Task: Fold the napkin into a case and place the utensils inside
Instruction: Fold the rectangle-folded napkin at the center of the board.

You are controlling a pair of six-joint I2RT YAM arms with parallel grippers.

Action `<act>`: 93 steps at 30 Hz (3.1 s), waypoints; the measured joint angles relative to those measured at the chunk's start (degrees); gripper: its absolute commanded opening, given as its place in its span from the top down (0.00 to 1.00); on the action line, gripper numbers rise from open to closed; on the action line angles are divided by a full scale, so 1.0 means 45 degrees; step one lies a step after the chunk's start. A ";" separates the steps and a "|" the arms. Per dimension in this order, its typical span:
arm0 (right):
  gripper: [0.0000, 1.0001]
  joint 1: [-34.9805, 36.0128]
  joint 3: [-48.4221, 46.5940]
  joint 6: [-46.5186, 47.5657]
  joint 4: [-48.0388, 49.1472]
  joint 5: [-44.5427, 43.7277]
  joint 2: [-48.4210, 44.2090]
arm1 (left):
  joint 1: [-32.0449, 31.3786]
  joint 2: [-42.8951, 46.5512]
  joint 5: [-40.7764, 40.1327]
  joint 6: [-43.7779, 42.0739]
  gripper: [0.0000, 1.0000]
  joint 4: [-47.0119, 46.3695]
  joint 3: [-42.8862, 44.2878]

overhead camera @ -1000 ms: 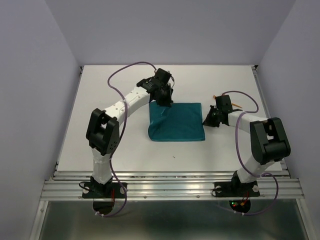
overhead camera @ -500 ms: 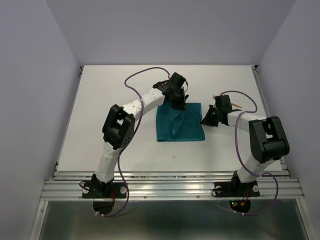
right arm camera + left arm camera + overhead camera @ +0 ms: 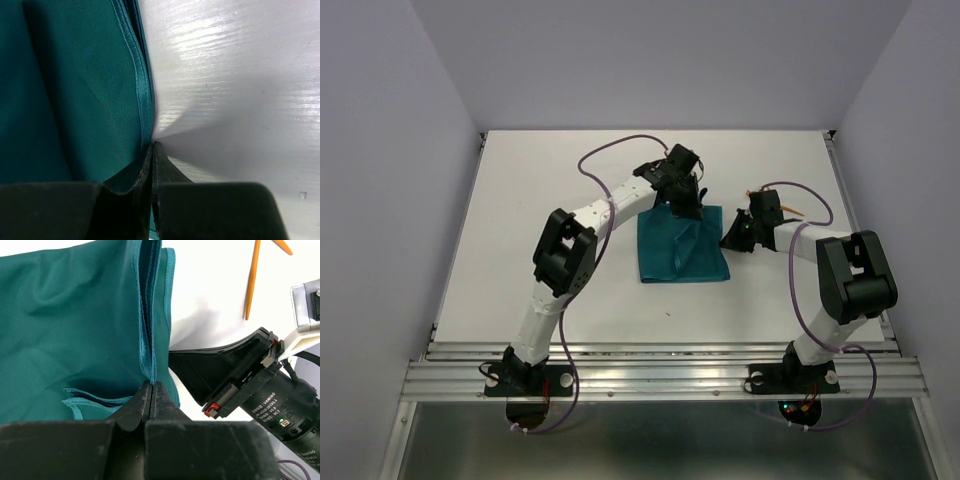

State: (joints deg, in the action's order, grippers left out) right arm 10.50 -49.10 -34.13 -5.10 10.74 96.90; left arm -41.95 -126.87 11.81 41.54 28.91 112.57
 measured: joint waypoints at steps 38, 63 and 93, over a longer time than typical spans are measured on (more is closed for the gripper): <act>0.95 0.0316 0.1103 -0.0903 0.0131 -0.1321 -0.1078 | -0.0408 -0.1423 0.1001 0.0986 1.00 -0.0797 0.1015; 0.96 0.0257 0.1039 -0.1190 0.0792 -0.0146 -0.0617 | -0.0602 -0.1423 0.1282 0.1311 1.00 -0.0991 0.1015; 0.87 0.0214 0.1030 -0.0559 -0.0593 -0.2380 -0.1394 | -0.0602 -0.1763 0.1404 0.0481 0.51 -0.0738 0.1268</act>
State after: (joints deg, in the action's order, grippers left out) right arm 11.46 -44.47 -36.64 -7.77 0.03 90.63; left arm -44.66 -134.80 18.13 43.70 25.58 118.28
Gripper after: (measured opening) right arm 0.125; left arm 0.488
